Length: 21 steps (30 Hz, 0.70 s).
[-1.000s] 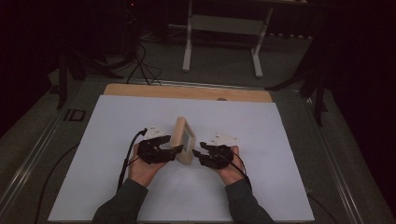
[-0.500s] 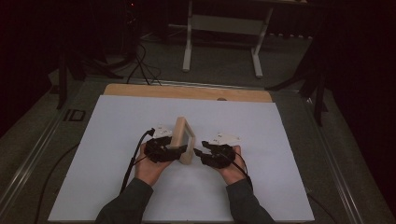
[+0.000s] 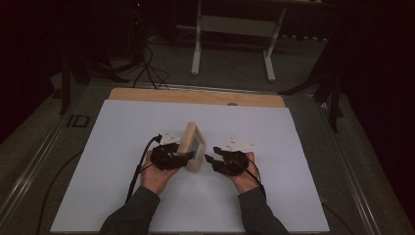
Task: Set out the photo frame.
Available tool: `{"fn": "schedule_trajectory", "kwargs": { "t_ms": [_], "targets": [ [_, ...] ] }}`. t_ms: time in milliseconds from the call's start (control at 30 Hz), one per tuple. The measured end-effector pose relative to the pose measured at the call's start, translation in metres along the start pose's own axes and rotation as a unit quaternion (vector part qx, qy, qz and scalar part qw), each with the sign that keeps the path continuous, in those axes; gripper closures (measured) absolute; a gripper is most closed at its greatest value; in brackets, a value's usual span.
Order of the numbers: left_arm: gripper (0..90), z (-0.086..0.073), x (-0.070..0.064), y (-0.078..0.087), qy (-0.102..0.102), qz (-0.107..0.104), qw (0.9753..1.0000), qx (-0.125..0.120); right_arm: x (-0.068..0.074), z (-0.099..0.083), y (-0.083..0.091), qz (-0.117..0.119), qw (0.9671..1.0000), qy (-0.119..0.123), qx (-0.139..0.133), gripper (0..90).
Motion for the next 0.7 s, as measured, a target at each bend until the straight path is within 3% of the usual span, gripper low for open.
{"fn": "schedule_trajectory", "kwargs": {
  "t_ms": [300, 400, 500, 700],
  "targets": [
    [54.8, 0.0, -0.002, 0.0, -0.007, -0.007, 0.9999, -0.004, -0.004, 0.001, 0.004, -0.006, 0.9999, -0.008, -0.009, 51.6],
    [59.9, -0.001, -0.004, 0.001, -0.014, -0.01, 0.9998, -0.005, -0.005, 0.002, 0.007, -0.008, 0.9998, -0.01, -0.014, 51.5],
    [60.2, -0.002, -0.007, 0.003, -0.031, -0.007, 0.9995, -0.003, -0.006, 0.003, 0.009, -0.011, 0.9997, -0.009, -0.019, 51.4],
    [60.4, -0.004, -0.008, 0.006, -0.04, -0.007, 0.9992, -0.004, -0.009, 0.005, 0.014, -0.017, 0.9993, -0.012, -0.031, 51.3]
  ]
}}
Point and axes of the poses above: each handheld gripper's, and its own axes: y roughly backward along the jaws, z roughly out of its top, x roughly to its left, the point moved 2 cm from there along -y, roughly forward along the jaws, and after that the axes turned 3 degrees about z, right-handed, at the moved point
